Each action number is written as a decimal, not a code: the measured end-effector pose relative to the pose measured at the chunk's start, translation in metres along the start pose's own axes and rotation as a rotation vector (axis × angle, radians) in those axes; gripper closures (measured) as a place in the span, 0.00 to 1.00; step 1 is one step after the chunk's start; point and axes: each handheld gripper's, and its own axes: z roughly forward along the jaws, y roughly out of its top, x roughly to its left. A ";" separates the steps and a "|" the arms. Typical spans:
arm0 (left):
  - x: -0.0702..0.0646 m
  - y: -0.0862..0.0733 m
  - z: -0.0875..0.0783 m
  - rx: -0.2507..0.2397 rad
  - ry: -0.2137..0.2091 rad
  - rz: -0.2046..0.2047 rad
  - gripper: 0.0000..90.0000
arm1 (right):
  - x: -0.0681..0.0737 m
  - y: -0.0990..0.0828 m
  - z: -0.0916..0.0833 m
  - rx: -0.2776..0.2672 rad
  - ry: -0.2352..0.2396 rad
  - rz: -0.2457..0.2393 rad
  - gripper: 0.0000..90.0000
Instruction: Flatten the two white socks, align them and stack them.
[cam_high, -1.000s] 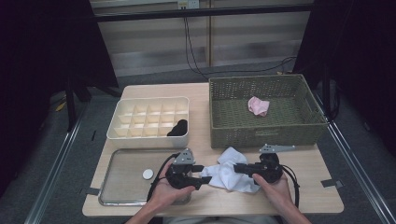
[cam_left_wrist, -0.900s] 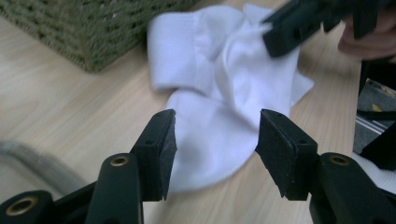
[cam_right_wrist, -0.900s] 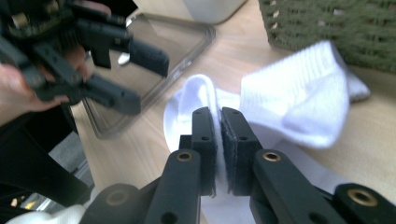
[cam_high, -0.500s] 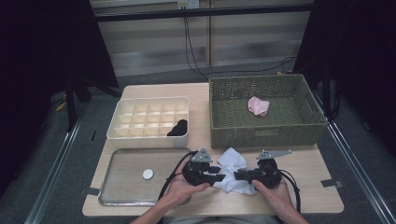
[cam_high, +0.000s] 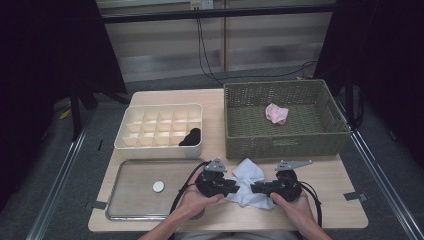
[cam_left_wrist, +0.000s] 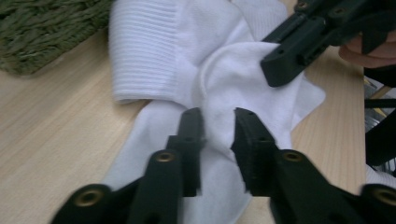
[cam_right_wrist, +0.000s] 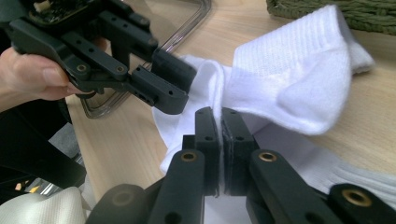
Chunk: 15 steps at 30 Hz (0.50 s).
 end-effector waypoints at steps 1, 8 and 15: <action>-0.001 0.000 0.001 0.007 -0.002 0.010 0.92 | 0.000 0.000 0.000 -0.001 -0.001 0.003 0.96; -0.007 0.002 -0.006 -0.013 -0.013 0.032 1.00 | -0.001 0.001 -0.004 -0.014 -0.006 0.004 0.84; -0.011 0.002 -0.017 -0.042 -0.025 0.045 1.00 | -0.010 0.007 -0.020 -0.067 -0.026 0.023 0.73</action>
